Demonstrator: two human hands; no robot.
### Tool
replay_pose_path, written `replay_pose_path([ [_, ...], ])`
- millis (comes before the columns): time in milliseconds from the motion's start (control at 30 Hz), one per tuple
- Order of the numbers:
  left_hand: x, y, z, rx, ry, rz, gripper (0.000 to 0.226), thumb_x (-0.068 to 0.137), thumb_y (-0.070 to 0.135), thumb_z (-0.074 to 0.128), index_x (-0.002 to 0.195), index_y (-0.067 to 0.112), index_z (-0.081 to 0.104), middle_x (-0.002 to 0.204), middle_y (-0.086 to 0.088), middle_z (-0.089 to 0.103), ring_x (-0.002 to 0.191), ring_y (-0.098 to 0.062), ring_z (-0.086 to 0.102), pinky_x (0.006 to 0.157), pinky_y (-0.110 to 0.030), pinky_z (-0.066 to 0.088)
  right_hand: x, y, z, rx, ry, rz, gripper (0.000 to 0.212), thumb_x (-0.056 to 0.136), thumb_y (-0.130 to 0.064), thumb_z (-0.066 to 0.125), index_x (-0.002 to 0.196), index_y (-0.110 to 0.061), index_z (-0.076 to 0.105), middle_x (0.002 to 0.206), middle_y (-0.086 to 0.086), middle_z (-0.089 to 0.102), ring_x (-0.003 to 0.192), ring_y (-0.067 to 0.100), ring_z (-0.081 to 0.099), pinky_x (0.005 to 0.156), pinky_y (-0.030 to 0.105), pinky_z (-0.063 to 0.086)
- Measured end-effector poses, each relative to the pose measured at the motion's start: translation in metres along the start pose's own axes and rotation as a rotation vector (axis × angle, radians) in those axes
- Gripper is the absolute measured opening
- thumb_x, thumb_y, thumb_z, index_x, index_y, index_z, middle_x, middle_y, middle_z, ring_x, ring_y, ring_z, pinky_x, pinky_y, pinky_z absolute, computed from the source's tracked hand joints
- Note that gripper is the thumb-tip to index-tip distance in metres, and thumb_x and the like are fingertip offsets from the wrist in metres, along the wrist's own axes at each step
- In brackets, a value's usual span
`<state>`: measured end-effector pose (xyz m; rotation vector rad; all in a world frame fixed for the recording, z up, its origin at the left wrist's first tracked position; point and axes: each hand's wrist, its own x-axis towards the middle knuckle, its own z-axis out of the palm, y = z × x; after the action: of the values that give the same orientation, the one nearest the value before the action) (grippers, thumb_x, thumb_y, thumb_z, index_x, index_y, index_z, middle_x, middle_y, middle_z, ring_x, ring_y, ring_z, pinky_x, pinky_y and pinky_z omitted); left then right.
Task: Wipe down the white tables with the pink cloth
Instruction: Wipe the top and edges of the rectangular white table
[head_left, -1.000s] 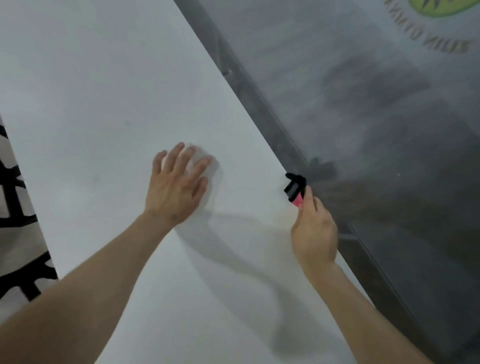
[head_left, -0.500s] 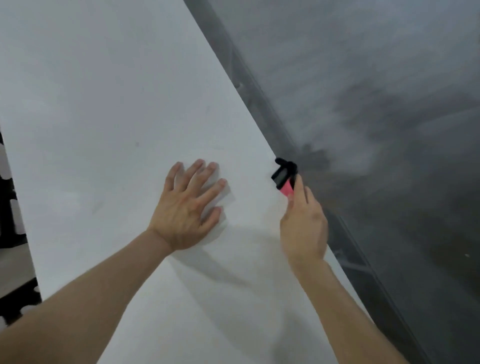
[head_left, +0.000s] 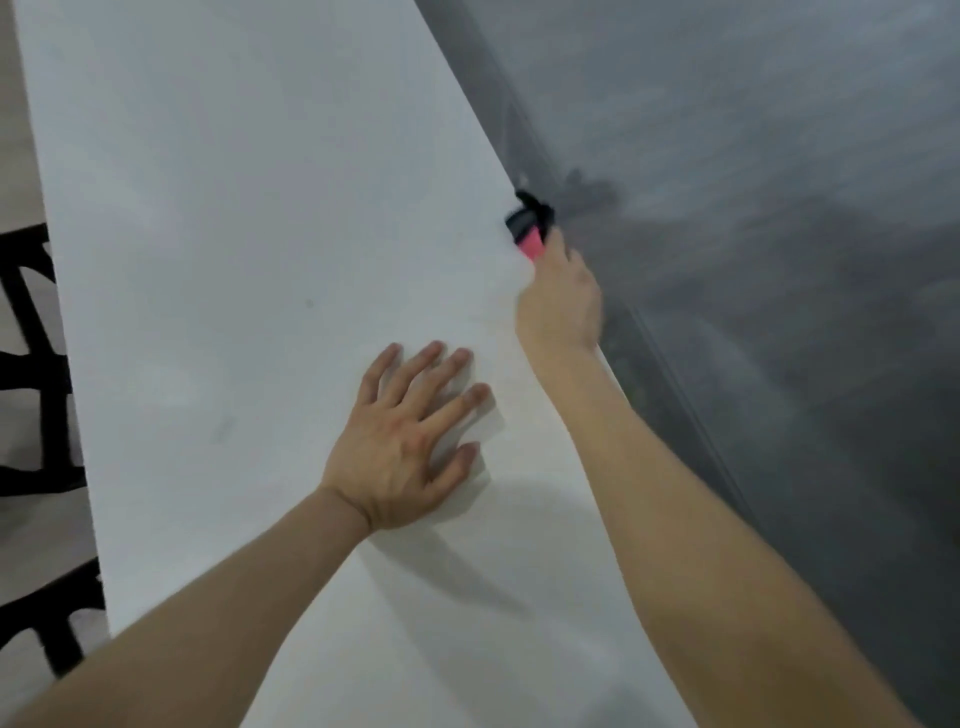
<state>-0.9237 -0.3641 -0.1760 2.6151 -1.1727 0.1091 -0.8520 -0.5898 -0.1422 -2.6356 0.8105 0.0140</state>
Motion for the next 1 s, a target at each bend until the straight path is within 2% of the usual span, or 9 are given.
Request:
replay_pose_path([
  [133, 0.017, -0.013, -0.009, 0.041, -0.002, 0.08, 0.05, 0.105, 0.054, 0.059, 0.147, 0.029, 0.068, 0.162, -0.006, 0.056, 0.146, -0.041, 0.053, 0.114, -0.06, 0.038, -0.101, 0.076, -0.026, 0.023, 0.021, 0.04, 0.059, 0.111, -0.007, 0.044, 0.168, -0.014, 0.033, 0.144, 0.01, 0.062, 0.121, 0.034, 0.064, 0.096, 0.043, 0.053],
  [200, 0.03, -0.024, -0.011, 0.059, 0.009, 0.131, 0.046, 0.106, 0.053, 0.06, 0.144, 0.029, 0.069, 0.15, -0.006, 0.063, 0.127, -0.041, 0.061, 0.107, -0.057, 0.042, -0.112, 0.086, -0.029, 0.039, -0.001, 0.037, 0.055, 0.113, -0.012, 0.043, 0.168, -0.014, 0.035, 0.143, 0.01, 0.063, 0.117, 0.035, 0.066, 0.092, 0.043, 0.053],
  [267, 0.034, -0.028, -0.007, 0.054, 0.04, 0.119, 0.046, 0.106, 0.052, 0.059, 0.144, 0.027, 0.068, 0.147, -0.007, 0.063, 0.122, -0.04, 0.06, 0.111, -0.058, 0.04, -0.089, 0.07, -0.025, 0.047, -0.012, 0.023, 0.06, 0.109, -0.005, 0.044, 0.167, -0.013, 0.035, 0.142, 0.012, 0.064, 0.118, 0.037, 0.066, 0.094, 0.045, 0.053],
  [467, 0.038, -0.031, 0.0, -0.012, 0.044, -0.115, 0.07, 0.103, 0.063, 0.055, 0.161, 0.024, 0.054, 0.175, -0.009, 0.039, 0.166, -0.033, 0.029, 0.13, -0.063, 0.024, 0.069, -0.065, 0.009, 0.197, -0.039, -0.006, 0.069, 0.105, -0.003, 0.044, 0.171, -0.015, 0.025, 0.161, 0.011, 0.05, 0.14, 0.033, 0.055, 0.114, 0.043, 0.046],
  [567, 0.038, -0.03, -0.001, -0.009, 0.003, -0.155, 0.075, 0.102, 0.065, 0.053, 0.166, 0.026, 0.047, 0.18, -0.007, 0.028, 0.169, -0.03, 0.019, 0.133, -0.064, 0.019, 0.075, -0.069, 0.009, 0.213, -0.043, 0.011, 0.068, 0.106, -0.004, 0.044, 0.171, -0.019, 0.027, 0.159, 0.008, 0.052, 0.139, 0.031, 0.056, 0.112, 0.041, 0.047],
  [700, 0.038, -0.028, 0.001, 0.001, 0.023, -0.179, 0.075, 0.103, 0.064, 0.051, 0.168, 0.027, 0.044, 0.182, -0.008, 0.024, 0.17, -0.031, 0.014, 0.132, -0.066, 0.018, -0.022, 0.013, -0.007, 0.213, 0.073, 0.014, 0.061, 0.11, -0.005, 0.045, 0.168, -0.02, 0.037, 0.141, 0.008, 0.063, 0.114, 0.035, 0.065, 0.094, 0.045, 0.055],
  [800, 0.038, -0.027, 0.003, -0.001, 0.034, -0.173, 0.075, 0.103, 0.062, 0.054, 0.168, 0.026, 0.044, 0.181, -0.009, 0.025, 0.17, -0.032, 0.016, 0.131, -0.067, 0.02, -0.053, 0.037, -0.012, 0.153, 0.1, 0.02, 0.06, 0.109, -0.005, 0.046, 0.167, -0.019, 0.04, 0.137, 0.009, 0.066, 0.107, 0.037, 0.068, 0.09, 0.045, 0.056],
  [900, 0.037, -0.027, 0.002, -0.001, 0.028, -0.169, 0.075, 0.103, 0.063, 0.052, 0.169, 0.027, 0.043, 0.181, -0.008, 0.024, 0.17, -0.032, 0.016, 0.131, -0.067, 0.02, 0.015, -0.008, -0.005, 0.041, 0.004, -0.019, 0.063, 0.1, 0.001, 0.045, 0.161, -0.014, 0.042, 0.133, 0.016, 0.068, 0.117, 0.038, 0.067, 0.094, 0.043, 0.051],
  [1000, 0.038, -0.029, 0.001, -0.01, 0.015, -0.163, 0.076, 0.103, 0.064, 0.053, 0.169, 0.028, 0.043, 0.182, -0.007, 0.023, 0.17, -0.03, 0.015, 0.132, -0.066, 0.019, 0.099, -0.083, 0.0, 0.187, -0.073, -0.027, 0.055, 0.104, -0.001, 0.042, 0.158, -0.015, 0.044, 0.141, 0.017, 0.064, 0.13, 0.036, 0.063, 0.103, 0.043, 0.051],
])
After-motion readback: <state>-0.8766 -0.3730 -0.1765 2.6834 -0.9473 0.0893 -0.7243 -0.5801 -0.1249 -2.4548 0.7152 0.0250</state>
